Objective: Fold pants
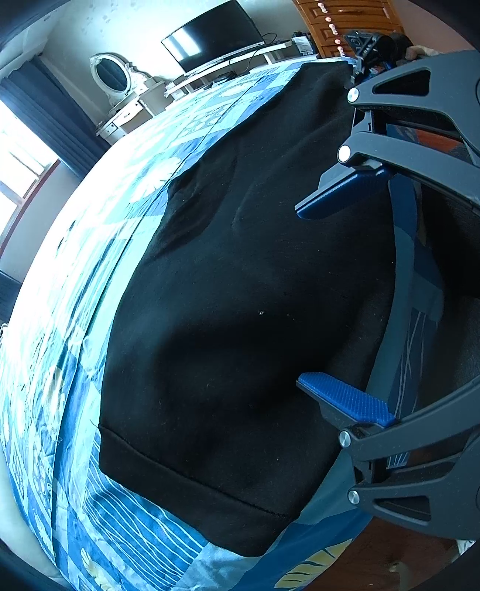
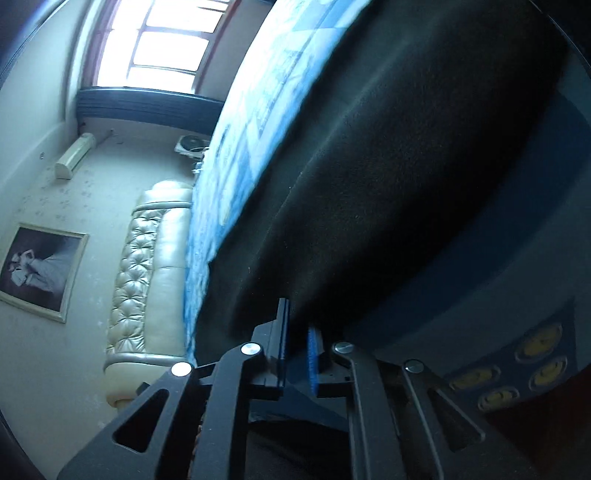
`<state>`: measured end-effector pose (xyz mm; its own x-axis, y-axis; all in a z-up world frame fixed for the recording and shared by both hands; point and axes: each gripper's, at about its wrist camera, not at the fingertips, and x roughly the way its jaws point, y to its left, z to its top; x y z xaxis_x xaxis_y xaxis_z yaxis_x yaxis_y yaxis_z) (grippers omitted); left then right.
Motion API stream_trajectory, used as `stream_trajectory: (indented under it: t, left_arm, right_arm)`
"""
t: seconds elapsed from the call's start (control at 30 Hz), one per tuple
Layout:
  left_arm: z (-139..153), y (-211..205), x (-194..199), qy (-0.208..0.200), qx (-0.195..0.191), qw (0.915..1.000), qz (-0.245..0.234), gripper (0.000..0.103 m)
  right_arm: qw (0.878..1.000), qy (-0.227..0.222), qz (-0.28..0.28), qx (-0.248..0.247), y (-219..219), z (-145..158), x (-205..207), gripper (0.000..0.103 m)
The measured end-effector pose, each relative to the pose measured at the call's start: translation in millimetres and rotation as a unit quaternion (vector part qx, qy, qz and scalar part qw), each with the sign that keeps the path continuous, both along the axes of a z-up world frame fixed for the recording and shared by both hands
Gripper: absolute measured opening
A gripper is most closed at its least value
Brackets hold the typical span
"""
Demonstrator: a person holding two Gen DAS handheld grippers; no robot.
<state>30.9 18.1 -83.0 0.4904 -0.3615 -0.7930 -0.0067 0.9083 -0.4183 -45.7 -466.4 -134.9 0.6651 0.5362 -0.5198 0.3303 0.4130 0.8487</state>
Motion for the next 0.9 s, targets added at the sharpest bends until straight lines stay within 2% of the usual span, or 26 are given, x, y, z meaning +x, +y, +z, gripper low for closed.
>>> stream_trajectory:
  t: [0.2,0.33,0.4,0.5,0.53,0.57,0.63,0.67,0.7,0.77,0.9]
  left_arm:
    - [0.1,7.2,0.7,0.009,-0.005,0.9999,-0.001,0.084]
    - [3.6,10.9,2.0,0.011,0.021,0.9997,-0.006,0.084]
    - [7.5,17.4,0.9,0.004,0.033,0.9994,-0.001,0.084]
    - [18.7,24.6,-0.6,-0.016,0.036,0.9992,0.006,0.084]
    - [22.2,24.3,-0.4,-0.024,0.038,0.9990,0.002,0.084]
    - [26.3,23.0,-0.1,-0.036,0.042,0.9984,-0.006,0.084]
    - [30.5,21.1,0.6,-0.053,0.043,0.9976,-0.014,0.084]
    - [30.7,21.2,1.3,-0.056,0.041,0.9975,-0.014,0.085]
    - [29.7,21.9,2.6,-0.056,0.039,0.9976,-0.012,0.085]
    - [26.7,24.6,6.0,-0.050,0.031,0.9983,-0.003,0.085]
    - [21.8,32.2,9.9,-0.040,0.019,0.9990,0.011,0.085]
  right_arm:
    - [1.000,0.003,-0.010,0.026,1.6,-4.2,3.5,0.007]
    - [0.999,0.015,0.019,0.027,-0.6,-0.7,0.2,0.012]
    - [0.997,0.034,0.063,-0.004,-3.9,5.6,-4.3,0.025]
    - [0.989,0.020,0.135,-0.052,23.6,31.8,3.4,0.026]
    - [0.985,0.010,0.156,-0.074,34.2,44.4,9.2,0.029]
    - [0.981,-0.002,0.171,-0.091,42.9,55.6,15.7,0.036]
    - [0.973,-0.039,0.196,-0.114,61.3,78.8,38.3,0.046]
    - [0.970,-0.051,0.203,-0.120,68.6,86.7,51.0,0.055]
    - [0.968,-0.064,0.209,-0.121,77.0,94.6,69.7,0.057]
    - [0.961,-0.089,0.236,-0.112,97.9,101.3,107.0,0.058]
    - [0.940,-0.097,0.286,-0.157,146.8,102.1,197.3,0.058]
